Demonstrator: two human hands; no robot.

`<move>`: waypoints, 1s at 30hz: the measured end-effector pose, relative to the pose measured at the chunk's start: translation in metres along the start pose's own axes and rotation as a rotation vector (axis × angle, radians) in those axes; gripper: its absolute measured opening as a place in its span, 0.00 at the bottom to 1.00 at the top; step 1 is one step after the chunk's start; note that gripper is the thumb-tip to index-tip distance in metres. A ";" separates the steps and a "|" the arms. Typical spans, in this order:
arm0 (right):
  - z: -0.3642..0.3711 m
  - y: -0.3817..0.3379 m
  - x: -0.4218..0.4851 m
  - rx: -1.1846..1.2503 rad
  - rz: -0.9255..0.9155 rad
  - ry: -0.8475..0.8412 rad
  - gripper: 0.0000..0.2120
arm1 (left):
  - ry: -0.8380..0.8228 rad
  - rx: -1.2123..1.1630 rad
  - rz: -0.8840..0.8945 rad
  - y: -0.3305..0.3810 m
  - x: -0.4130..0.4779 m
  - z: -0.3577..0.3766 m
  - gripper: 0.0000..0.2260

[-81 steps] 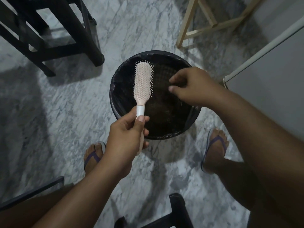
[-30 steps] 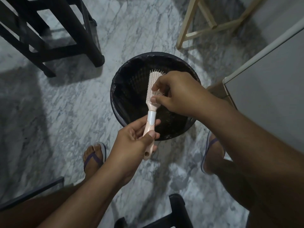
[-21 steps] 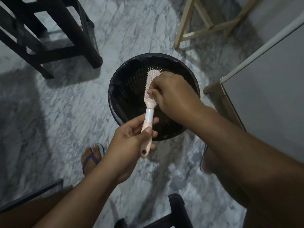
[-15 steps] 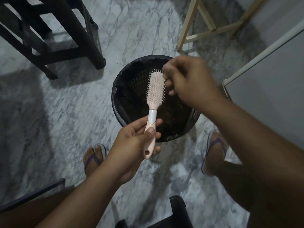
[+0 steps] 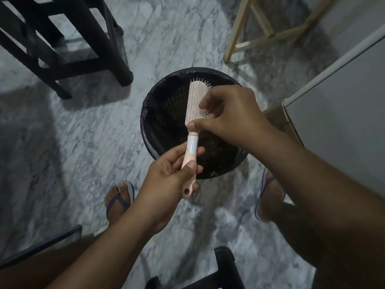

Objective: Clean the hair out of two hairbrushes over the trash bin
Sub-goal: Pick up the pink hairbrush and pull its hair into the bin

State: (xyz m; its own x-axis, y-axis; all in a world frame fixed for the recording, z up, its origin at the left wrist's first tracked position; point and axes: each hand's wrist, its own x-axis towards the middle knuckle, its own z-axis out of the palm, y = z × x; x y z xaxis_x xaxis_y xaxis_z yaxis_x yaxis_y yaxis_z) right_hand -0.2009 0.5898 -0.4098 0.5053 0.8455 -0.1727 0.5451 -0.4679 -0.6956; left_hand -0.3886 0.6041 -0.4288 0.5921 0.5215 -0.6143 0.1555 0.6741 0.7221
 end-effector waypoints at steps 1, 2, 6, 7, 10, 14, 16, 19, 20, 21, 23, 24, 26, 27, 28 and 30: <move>0.001 0.000 0.001 -0.020 -0.009 -0.021 0.17 | 0.005 0.018 0.005 -0.001 0.000 0.000 0.17; 0.002 0.002 0.002 -0.043 -0.019 -0.042 0.14 | 0.010 0.029 0.006 -0.002 0.000 0.000 0.17; 0.006 0.006 0.002 -0.101 -0.075 -0.053 0.07 | 0.023 -0.026 -0.031 -0.004 -0.002 0.004 0.17; 0.005 0.006 0.003 -0.059 -0.076 -0.034 0.06 | 0.022 -0.056 -0.041 -0.004 -0.002 0.005 0.16; -0.005 0.008 0.013 0.283 0.032 0.076 0.07 | 0.012 -0.131 -0.058 -0.003 -0.002 0.006 0.16; -0.019 0.018 0.027 0.586 0.273 0.197 0.09 | -0.014 -0.169 -0.044 0.002 -0.002 0.003 0.17; -0.016 0.020 0.025 0.726 0.424 0.023 0.08 | -0.036 -0.177 -0.041 0.004 -0.001 0.002 0.17; -0.008 0.013 0.014 0.861 0.459 -0.340 0.20 | -0.061 -0.159 -0.040 0.003 -0.002 0.003 0.17; -0.005 0.012 0.012 0.854 0.406 -0.386 0.21 | -0.064 -0.154 -0.041 0.003 -0.003 0.004 0.17; -0.003 0.011 0.011 0.828 0.349 -0.392 0.20 | -0.065 -0.151 -0.041 0.003 -0.003 0.004 0.17; -0.003 0.012 0.013 0.760 0.294 -0.325 0.19 | -0.067 -0.147 -0.034 0.003 -0.004 0.004 0.17; -0.004 0.012 0.014 0.711 0.276 -0.278 0.18 | -0.071 -0.143 -0.030 0.003 -0.004 0.005 0.18; -0.007 0.012 0.015 0.575 0.225 -0.206 0.19 | -0.085 -0.144 -0.029 0.004 -0.006 0.005 0.18; -0.009 0.014 0.015 0.488 0.190 -0.172 0.20 | -0.090 -0.150 -0.032 0.004 -0.006 0.005 0.19; -0.009 0.014 0.014 0.409 0.149 -0.135 0.22 | -0.090 -0.157 -0.035 0.004 -0.006 0.005 0.19; -0.009 0.016 0.014 0.330 0.090 -0.061 0.24 | -0.084 -0.157 -0.023 0.005 -0.005 0.003 0.20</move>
State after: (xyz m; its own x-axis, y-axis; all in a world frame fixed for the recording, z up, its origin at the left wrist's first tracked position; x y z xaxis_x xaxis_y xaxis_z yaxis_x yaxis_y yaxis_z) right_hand -0.1788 0.5914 -0.4170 0.4955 0.8230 -0.2779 0.2491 -0.4411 -0.8622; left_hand -0.3885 0.6033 -0.4209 0.6549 0.4639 -0.5965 0.0482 0.7622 0.6456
